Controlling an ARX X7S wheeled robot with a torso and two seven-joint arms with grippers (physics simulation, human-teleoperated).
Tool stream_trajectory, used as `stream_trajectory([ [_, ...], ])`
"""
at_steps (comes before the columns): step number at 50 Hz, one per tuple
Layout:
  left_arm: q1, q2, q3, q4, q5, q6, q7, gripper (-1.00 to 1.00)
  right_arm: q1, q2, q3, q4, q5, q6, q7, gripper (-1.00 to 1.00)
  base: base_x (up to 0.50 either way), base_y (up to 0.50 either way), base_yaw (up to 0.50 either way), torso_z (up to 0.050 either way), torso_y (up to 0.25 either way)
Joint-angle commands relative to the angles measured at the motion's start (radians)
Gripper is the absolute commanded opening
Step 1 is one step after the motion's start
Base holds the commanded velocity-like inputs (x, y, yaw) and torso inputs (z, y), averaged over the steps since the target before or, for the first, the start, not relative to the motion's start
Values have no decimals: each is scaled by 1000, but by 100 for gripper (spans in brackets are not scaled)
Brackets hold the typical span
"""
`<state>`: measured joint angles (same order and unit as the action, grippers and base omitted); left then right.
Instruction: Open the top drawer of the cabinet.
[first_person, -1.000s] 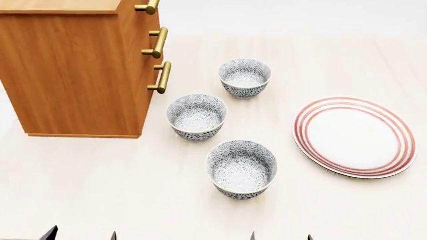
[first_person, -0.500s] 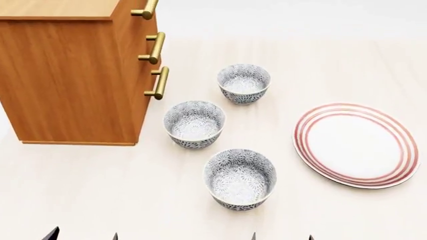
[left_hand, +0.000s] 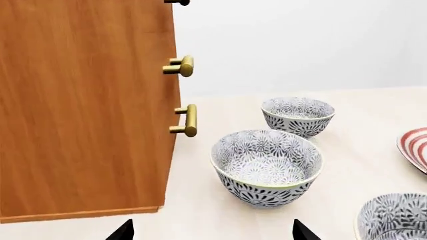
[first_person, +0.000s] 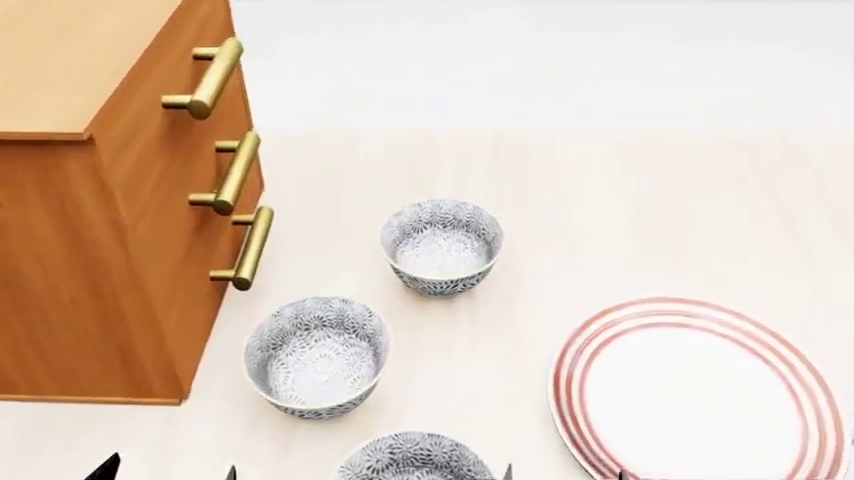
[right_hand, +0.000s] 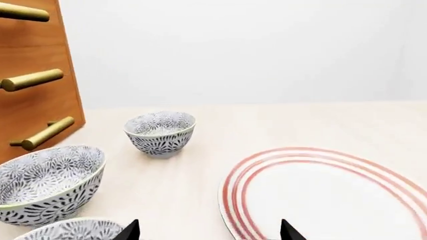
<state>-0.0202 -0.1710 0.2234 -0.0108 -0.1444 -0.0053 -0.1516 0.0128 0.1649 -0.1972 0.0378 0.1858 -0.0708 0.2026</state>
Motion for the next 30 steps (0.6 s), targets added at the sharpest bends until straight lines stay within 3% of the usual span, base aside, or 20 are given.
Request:
stream_trajectory([
  [1, -2, -5, 6, 0, -7, 0, -6, 100, 2, 5, -6, 3, 6, -5, 6, 100, 500, -227, 0, 0, 0],
  [30, -3, -17, 20, -1, -20, 6, -21, 100, 2, 21, -31, 0, 6, -8, 17, 100, 500, -25, 0, 0, 1],
])
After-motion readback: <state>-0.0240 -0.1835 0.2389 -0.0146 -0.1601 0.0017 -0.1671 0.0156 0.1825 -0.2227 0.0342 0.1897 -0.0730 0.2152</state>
